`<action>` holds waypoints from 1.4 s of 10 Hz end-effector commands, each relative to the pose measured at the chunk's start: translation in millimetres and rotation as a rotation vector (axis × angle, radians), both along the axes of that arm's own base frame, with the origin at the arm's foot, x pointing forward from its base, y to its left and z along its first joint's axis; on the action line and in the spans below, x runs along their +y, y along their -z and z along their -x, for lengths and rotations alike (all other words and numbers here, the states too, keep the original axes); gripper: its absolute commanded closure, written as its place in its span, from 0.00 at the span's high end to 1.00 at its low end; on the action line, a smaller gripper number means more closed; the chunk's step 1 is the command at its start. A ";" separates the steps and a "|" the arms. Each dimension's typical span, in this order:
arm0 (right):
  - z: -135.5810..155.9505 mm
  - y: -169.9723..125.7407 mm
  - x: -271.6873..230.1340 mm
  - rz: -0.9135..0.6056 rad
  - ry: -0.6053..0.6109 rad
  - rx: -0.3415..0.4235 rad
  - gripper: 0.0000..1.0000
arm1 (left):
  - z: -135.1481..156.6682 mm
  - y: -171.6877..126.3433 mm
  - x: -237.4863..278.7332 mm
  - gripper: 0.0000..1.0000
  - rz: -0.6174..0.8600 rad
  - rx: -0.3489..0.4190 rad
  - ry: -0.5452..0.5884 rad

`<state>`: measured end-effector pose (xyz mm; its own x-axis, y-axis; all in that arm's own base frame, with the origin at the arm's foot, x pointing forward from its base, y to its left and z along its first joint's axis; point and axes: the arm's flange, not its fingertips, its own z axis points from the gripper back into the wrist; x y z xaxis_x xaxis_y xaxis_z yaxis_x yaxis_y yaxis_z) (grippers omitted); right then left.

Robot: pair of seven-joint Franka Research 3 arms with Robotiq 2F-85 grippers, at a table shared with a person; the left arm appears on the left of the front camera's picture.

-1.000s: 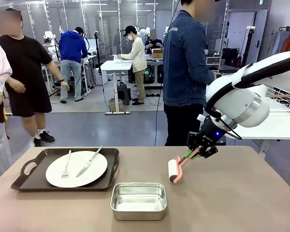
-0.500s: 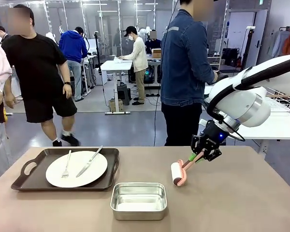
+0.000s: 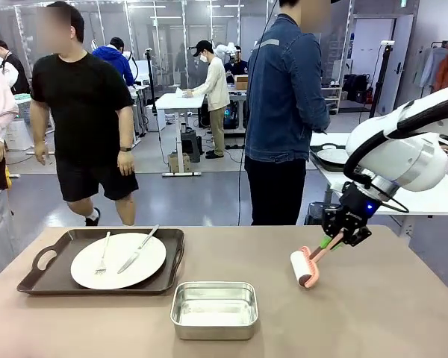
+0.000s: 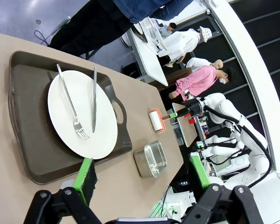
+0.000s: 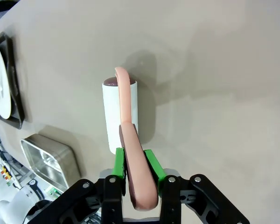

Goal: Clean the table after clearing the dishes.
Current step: When the left (or right) Handle tray is removed, use the left hand (or right hand) to clean the left (or right) side of the table with the Lint Roller.

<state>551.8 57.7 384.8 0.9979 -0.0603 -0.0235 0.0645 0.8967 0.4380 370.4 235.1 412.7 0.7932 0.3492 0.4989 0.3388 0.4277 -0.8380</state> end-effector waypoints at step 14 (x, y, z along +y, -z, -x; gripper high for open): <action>73.5 -98.4 -36.3 0.358 0.124 -0.109 0.22 | 1.8 -1.4 1.2 1.00 0.016 -0.016 -0.001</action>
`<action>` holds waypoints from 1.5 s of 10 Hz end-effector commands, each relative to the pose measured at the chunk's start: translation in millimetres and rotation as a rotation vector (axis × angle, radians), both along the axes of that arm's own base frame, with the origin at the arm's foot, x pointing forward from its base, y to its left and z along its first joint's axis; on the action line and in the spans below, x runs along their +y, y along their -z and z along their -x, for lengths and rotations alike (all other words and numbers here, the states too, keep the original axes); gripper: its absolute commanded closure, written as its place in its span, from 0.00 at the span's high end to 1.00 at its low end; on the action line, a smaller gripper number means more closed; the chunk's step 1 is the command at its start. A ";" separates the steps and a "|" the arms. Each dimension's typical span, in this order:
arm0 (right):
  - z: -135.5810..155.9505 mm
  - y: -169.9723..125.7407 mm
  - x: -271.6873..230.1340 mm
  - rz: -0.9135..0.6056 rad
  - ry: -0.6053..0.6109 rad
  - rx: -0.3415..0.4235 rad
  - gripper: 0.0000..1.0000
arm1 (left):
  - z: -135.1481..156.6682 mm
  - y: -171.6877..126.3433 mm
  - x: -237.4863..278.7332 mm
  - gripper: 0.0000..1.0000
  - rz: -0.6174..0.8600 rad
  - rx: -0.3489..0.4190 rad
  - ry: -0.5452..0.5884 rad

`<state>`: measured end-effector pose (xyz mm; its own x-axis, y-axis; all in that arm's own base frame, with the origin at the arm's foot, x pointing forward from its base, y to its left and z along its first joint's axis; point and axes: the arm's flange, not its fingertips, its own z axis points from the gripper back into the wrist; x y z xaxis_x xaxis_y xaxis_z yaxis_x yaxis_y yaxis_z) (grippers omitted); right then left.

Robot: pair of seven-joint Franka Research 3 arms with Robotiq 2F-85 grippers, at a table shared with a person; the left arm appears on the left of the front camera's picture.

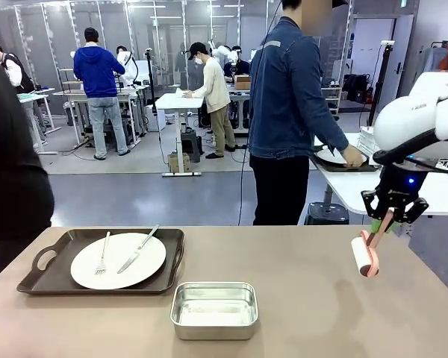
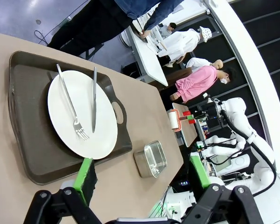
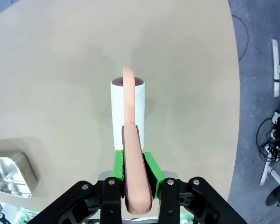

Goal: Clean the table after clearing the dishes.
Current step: When the left (or right) Handle tray is removed, use the left hand (or right hand) to clean the left (or right) side of the table with the Lint Roller, then place the Lint Roller back on top of the Airtight Container.

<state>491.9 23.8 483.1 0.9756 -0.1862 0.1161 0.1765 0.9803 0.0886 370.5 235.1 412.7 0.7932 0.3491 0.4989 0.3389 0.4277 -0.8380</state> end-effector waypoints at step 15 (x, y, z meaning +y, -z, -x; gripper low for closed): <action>12.8 -11.7 0.4 -0.001 -0.016 -0.024 0.22 | 1.8 -1.4 1.2 1.00 0.016 -0.016 -0.001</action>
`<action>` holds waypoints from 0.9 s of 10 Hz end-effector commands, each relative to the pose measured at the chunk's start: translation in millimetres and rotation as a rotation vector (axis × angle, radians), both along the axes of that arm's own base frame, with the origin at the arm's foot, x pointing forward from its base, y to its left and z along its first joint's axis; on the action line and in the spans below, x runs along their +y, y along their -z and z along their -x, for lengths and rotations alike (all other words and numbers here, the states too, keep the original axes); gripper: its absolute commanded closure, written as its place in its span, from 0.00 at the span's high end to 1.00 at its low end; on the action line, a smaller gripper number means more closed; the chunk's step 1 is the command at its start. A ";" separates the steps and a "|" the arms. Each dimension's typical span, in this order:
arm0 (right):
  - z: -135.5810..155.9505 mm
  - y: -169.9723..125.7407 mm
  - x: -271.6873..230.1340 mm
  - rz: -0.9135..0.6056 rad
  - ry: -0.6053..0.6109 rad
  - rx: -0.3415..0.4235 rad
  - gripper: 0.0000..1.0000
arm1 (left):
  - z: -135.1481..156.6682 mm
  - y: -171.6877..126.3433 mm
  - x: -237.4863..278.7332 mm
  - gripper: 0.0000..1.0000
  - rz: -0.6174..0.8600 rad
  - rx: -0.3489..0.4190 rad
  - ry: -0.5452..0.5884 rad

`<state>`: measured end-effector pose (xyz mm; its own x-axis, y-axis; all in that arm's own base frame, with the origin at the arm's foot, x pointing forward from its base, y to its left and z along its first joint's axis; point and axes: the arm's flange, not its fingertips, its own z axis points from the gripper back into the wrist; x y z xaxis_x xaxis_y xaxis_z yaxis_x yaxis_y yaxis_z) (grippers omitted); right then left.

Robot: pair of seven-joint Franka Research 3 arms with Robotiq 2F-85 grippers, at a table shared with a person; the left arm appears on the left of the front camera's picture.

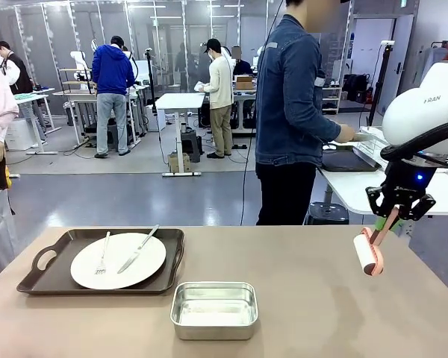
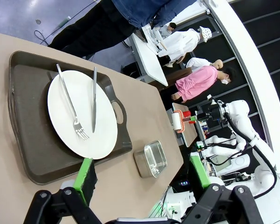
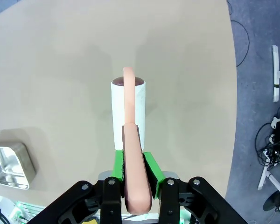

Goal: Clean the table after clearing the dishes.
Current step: Place the Lint Roller back on top of the Airtight Container.

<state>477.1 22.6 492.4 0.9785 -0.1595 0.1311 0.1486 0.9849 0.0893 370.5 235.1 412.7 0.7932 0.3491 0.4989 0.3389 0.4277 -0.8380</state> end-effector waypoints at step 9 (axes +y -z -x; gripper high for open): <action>88.6 -91.3 287.4 0.065 -1.285 -0.068 0.22 | 1.8 -1.4 1.2 1.00 0.016 -0.016 -0.001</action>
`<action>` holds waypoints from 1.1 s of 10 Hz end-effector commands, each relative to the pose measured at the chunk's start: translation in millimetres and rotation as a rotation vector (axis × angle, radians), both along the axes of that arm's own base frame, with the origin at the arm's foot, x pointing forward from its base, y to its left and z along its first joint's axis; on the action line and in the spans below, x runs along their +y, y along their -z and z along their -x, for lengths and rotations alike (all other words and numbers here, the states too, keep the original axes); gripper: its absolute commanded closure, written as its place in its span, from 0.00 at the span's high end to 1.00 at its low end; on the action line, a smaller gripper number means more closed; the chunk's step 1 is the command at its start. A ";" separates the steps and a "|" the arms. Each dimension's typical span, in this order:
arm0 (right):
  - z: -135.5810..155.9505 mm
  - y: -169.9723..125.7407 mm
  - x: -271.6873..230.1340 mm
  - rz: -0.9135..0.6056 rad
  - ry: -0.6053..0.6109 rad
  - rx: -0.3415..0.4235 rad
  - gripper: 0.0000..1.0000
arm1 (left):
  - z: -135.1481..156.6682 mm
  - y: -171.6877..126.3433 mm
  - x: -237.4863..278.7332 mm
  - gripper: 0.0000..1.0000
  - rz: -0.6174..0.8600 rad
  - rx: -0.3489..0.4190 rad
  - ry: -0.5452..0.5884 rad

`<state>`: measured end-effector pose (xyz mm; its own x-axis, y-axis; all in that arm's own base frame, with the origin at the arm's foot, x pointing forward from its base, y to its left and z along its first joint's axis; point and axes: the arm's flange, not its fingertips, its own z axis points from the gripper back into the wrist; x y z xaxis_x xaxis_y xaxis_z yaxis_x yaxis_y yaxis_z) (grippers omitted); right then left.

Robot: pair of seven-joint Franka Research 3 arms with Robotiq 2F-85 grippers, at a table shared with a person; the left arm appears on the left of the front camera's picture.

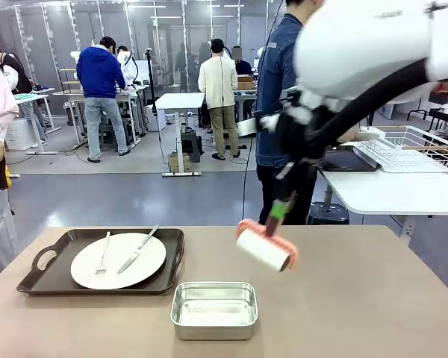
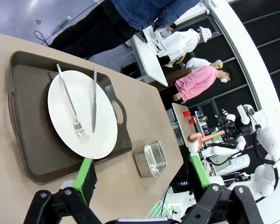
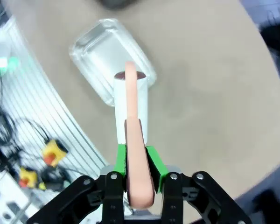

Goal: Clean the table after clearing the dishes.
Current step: Place the Lint Roller back on top of the Airtight Container.

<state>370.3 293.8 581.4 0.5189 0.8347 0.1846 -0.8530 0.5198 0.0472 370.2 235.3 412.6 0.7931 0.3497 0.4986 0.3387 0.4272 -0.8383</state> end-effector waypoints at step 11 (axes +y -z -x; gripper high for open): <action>-46.1 97.9 134.1 0.150 -0.497 -0.003 0.22 | 1.6 -1.5 1.0 1.00 0.015 -0.016 -0.001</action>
